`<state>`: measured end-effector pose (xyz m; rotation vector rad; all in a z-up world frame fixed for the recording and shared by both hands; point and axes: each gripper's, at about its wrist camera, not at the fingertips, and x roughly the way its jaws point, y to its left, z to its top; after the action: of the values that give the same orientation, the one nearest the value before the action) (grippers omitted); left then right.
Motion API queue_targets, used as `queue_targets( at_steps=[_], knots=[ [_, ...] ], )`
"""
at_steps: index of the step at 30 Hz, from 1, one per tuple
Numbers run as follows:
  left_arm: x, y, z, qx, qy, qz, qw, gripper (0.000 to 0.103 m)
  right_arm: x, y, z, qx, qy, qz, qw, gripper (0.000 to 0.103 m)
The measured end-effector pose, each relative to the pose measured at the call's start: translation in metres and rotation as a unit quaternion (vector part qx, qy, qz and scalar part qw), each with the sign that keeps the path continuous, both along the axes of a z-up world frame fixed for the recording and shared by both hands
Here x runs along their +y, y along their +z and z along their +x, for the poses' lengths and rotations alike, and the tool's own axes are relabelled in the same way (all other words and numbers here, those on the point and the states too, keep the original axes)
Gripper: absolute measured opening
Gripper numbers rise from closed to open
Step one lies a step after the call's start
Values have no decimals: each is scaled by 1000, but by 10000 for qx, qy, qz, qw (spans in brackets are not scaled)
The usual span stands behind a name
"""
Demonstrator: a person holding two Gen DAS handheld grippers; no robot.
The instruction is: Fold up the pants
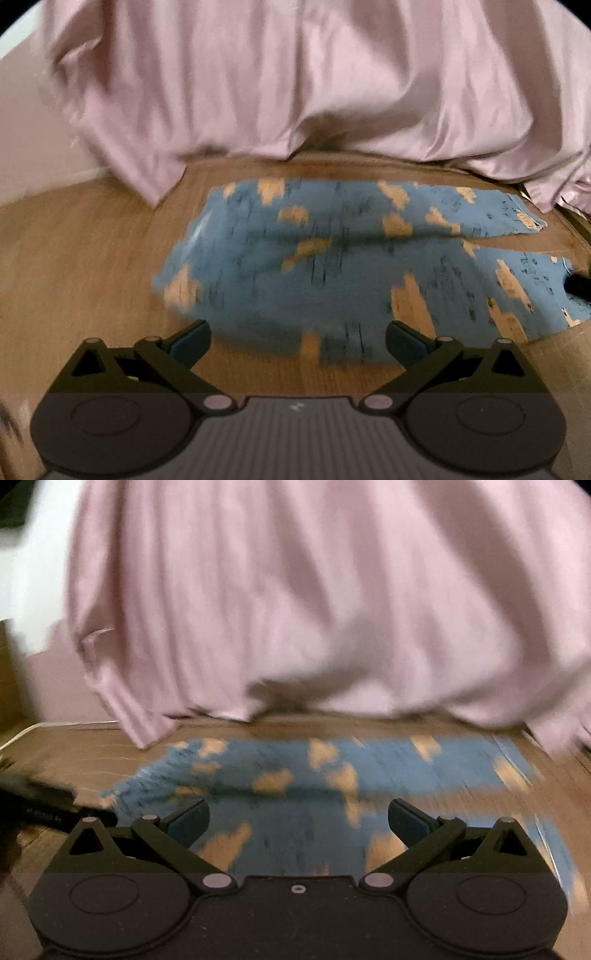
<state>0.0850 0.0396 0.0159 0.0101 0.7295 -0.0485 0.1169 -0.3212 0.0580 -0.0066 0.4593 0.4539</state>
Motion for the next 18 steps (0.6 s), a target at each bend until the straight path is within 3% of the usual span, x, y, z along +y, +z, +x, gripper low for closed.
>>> queue_targets(
  at_steps=[3,8,11,15,18],
  knots=[
    [1,24,46,-193,-452,356,9982,103,-3,5,73,70,724,-191,9972,102],
    [-13,42,135,-438,-1312,1205,9830,103,3,-12,190,113,1339,-1357,9816,102],
    [-18,28,187,-222,-1633,1456,9755,103,5,-29,250,499,1477,-1834,9706,102],
    [-11,-2,251,262,-1750,1504,9726,94,0,-45,310,926,1360,-1861,9687,99],
    [4,-23,282,529,-1757,1366,9735,89,-5,-57,342,1323,1548,-1745,9634,89]
  ],
)
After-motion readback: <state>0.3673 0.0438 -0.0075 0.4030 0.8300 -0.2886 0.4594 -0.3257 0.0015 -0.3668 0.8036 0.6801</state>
